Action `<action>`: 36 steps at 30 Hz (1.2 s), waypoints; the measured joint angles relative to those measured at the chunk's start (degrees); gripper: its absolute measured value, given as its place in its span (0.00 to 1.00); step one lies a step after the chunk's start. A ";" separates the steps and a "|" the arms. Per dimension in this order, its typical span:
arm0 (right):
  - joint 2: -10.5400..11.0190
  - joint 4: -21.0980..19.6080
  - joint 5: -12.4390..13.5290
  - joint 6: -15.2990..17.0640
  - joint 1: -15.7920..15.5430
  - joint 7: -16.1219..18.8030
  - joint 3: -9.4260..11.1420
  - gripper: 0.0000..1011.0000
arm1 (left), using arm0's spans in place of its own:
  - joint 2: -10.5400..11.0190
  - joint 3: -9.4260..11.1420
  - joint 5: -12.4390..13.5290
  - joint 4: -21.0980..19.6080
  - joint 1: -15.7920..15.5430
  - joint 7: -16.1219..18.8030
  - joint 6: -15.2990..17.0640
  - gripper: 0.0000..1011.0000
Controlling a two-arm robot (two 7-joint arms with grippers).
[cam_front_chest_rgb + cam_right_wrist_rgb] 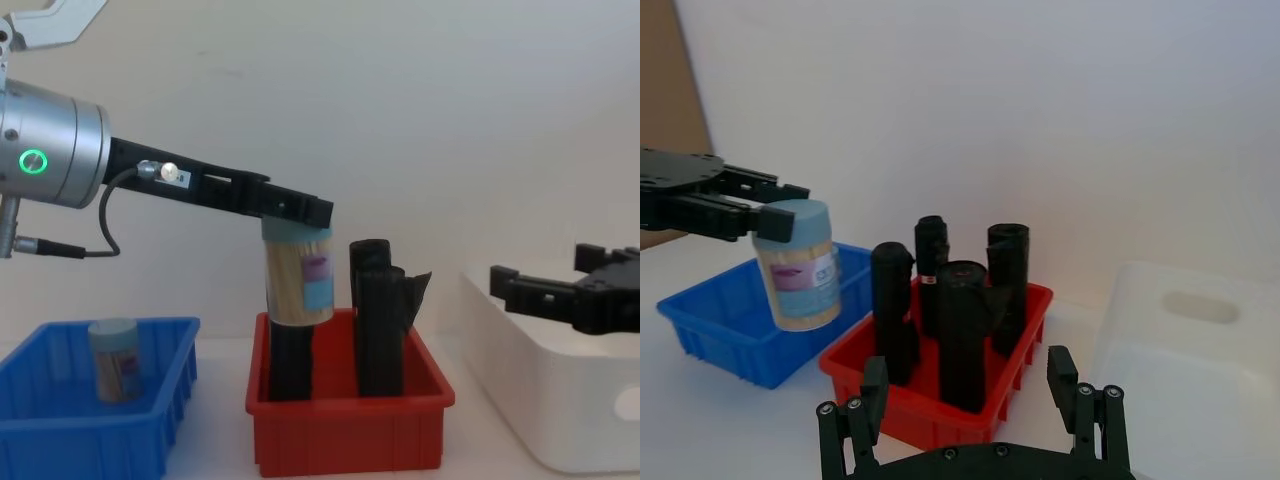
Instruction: Pick the cotton swabs from the blue box and place them into the white box.
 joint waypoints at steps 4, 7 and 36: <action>0.03 0.05 -0.15 0.69 0.62 3.45 -0.34 0.99 | -0.02 0.03 -0.03 0.02 -0.05 -0.21 0.04 0.64; 0.01 0.15 -0.26 1.05 0.98 5.32 -0.53 0.99 | -0.03 0.05 -0.04 0.04 -0.08 -0.33 0.05 0.64; -5.56 9.55 -4.45 3.92 11.46 22.62 -4.63 0.99 | -0.08 0.09 -0.10 0.07 -0.19 -0.70 0.15 0.64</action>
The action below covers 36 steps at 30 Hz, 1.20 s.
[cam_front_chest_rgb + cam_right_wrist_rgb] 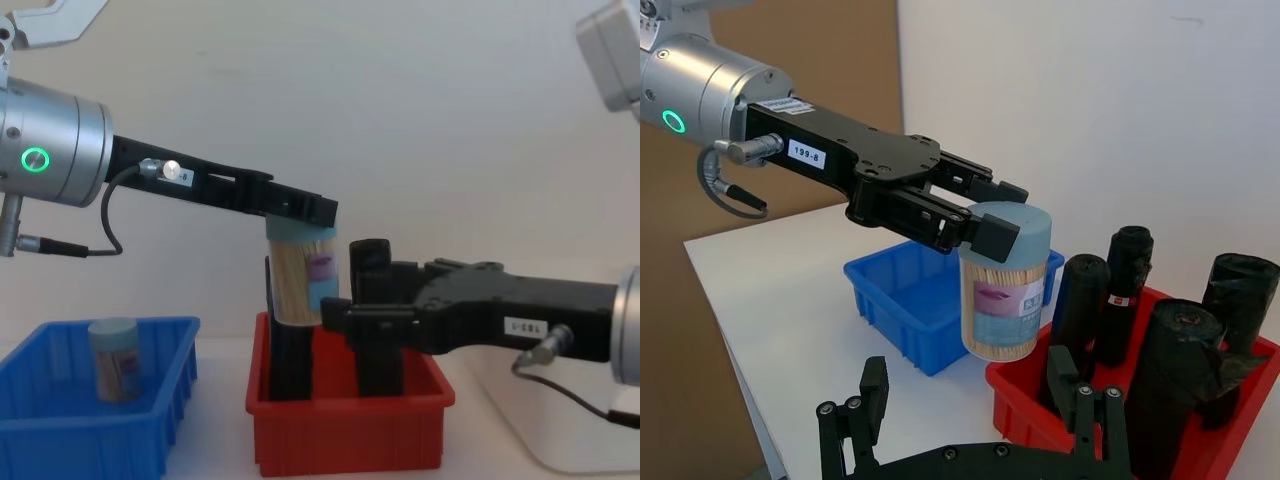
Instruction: Pick the cotton swabs from the blue box and place them into the white box.
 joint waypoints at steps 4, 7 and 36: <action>-0.68 1.46 -0.62 -0.28 1.13 0.08 -0.29 0.99 | 0.00 0.00 0.00 0.00 0.00 -0.02 -0.01 0.64; -1.23 2.65 -1.11 -0.58 2.04 0.08 -0.52 0.99 | 0.00 0.00 0.00 0.00 0.00 -0.03 -0.01 0.64; -6.39 14.17 -2.74 -4.42 9.63 -1.50 -2.43 0.99 | 0.00 0.00 0.00 0.00 0.00 -0.02 -0.01 0.64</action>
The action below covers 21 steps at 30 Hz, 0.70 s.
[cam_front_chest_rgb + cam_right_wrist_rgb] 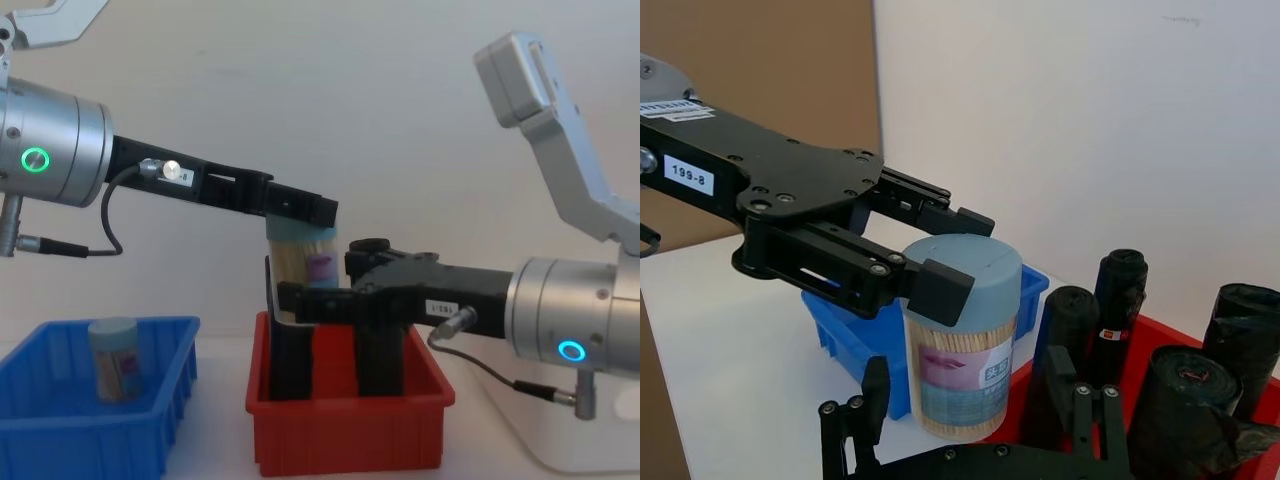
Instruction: Pick the cotton swabs from the blue box and place them into the white box.
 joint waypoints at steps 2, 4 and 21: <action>-0.20 0.51 0.08 -0.13 0.30 -0.06 -0.08 0.96 | 0.00 0.00 0.00 0.00 0.00 0.00 0.00 0.64; -0.50 1.26 0.29 -0.38 0.71 -0.15 -0.17 0.90 | 0.00 0.00 0.00 0.00 0.00 0.00 0.00 0.64; -1.95 4.83 2.16 -1.67 2.76 -0.47 -0.73 0.64 | 0.00 -0.07 0.04 0.00 -0.01 0.13 -0.10 0.64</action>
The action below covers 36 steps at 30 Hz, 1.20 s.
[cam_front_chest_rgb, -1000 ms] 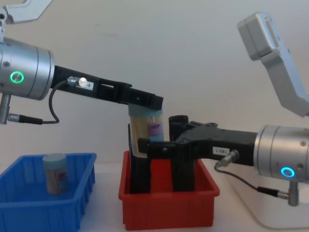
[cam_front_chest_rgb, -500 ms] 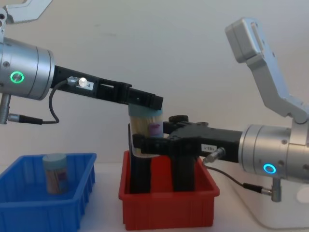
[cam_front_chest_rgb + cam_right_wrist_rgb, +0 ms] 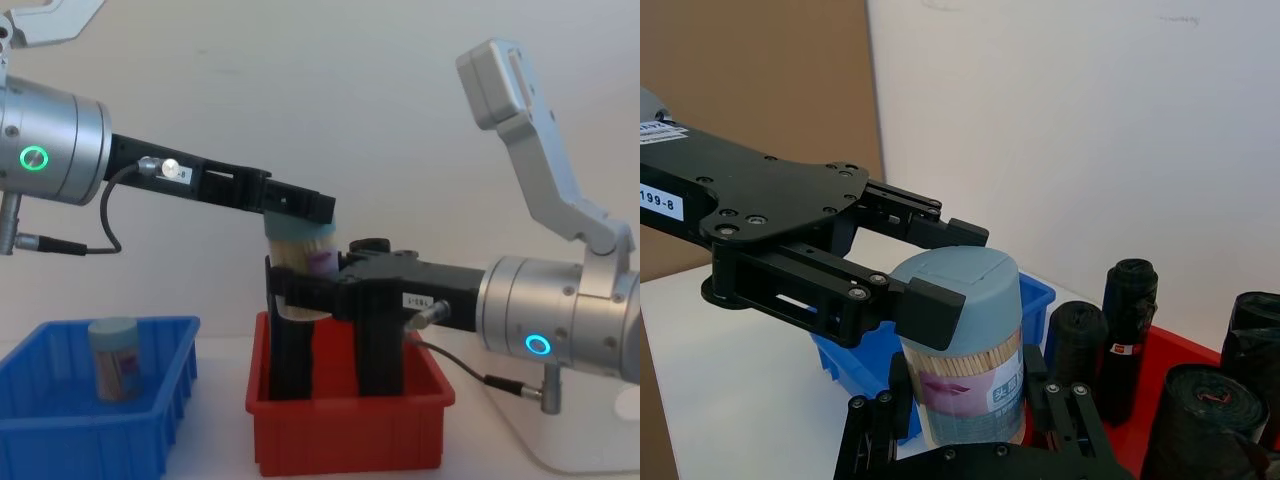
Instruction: Pick the cotton swabs from the blue box and place them into the white box.
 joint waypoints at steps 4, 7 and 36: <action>-0.17 0.26 0.42 -0.12 0.29 -0.33 -0.09 0.64 | 0.00 0.08 -0.06 0.00 0.03 -0.08 0.08 0.69; -0.21 0.34 0.58 -0.17 0.42 -0.44 -0.11 0.64 | 0.00 0.09 -0.06 -0.01 0.03 -0.13 0.11 0.77; 3.13 -4.24 2.62 0.77 -2.83 -7.14 1.81 0.64 | 0.00 0.07 -0.04 0.00 0.00 -0.13 0.10 0.99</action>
